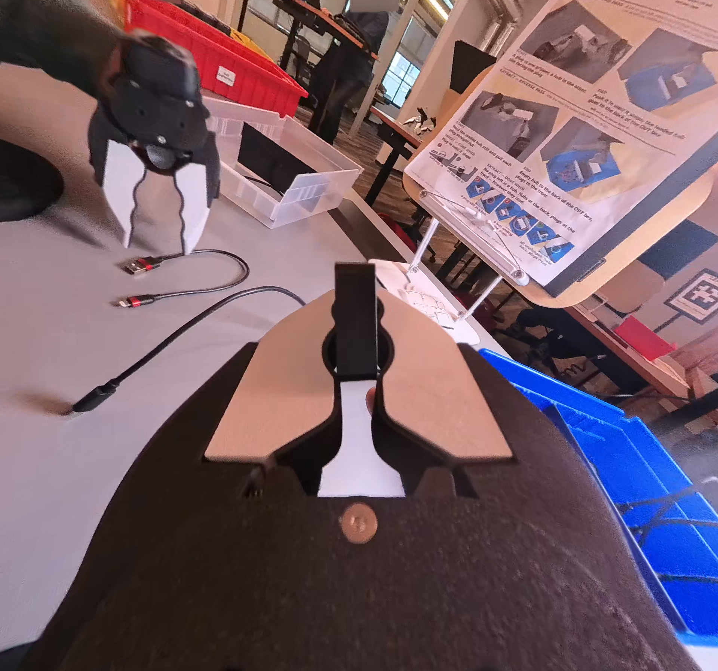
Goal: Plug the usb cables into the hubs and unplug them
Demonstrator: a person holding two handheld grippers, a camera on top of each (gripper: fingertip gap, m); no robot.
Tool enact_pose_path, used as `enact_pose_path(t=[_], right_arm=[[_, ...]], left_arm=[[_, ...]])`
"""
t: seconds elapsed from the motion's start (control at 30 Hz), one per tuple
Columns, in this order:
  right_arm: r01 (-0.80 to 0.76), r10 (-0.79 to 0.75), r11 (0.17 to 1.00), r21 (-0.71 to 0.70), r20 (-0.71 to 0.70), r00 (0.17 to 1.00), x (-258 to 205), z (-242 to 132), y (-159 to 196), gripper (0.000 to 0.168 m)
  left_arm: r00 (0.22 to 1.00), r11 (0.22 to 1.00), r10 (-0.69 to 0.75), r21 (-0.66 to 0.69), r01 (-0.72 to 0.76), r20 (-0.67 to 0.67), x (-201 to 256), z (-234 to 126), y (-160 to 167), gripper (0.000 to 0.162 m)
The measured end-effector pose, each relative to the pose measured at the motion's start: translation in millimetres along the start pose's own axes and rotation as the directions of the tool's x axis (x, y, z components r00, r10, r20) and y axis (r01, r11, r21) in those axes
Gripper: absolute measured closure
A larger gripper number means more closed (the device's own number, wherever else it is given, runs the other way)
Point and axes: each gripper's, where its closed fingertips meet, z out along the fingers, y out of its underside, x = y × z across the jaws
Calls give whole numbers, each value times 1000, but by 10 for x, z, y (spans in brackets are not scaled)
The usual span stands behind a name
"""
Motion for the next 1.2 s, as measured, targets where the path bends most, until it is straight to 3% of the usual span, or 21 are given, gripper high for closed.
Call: enact_pose_path(t=[0.17,0.23,0.4,0.6,0.8,1.0,1.2], right_arm=[[-10,10,1000,-12,21,1000,-76,23,13,156],[-25,25,1000,-18,25,999,-95,36,29,156],[-78,79,997,-29,42,996,-137,95,67,156],[-111,112,994,-15,69,991,-188,126,61,156],[-192,184,980,43,149,972,-269,124,11,156],[-305,276,946,105,224,935,-276,95,-38,156],[-308,275,945,113,242,931,-284,90,-8,156]], left_arm=[[997,1000,-19,-2,19,-72,-34,140,47,131],[997,999,-14,31,16,-75,-8,157,2,144],[989,975,-138,168,146,-59,-35,183,-92,149],[956,858,-241,423,291,-168,46,15,-394,150],[940,756,-258,560,340,-221,20,-167,-673,150],[944,722,-318,622,301,-87,-272,-245,-776,150],[914,789,-372,573,220,163,-496,-308,-579,150]])
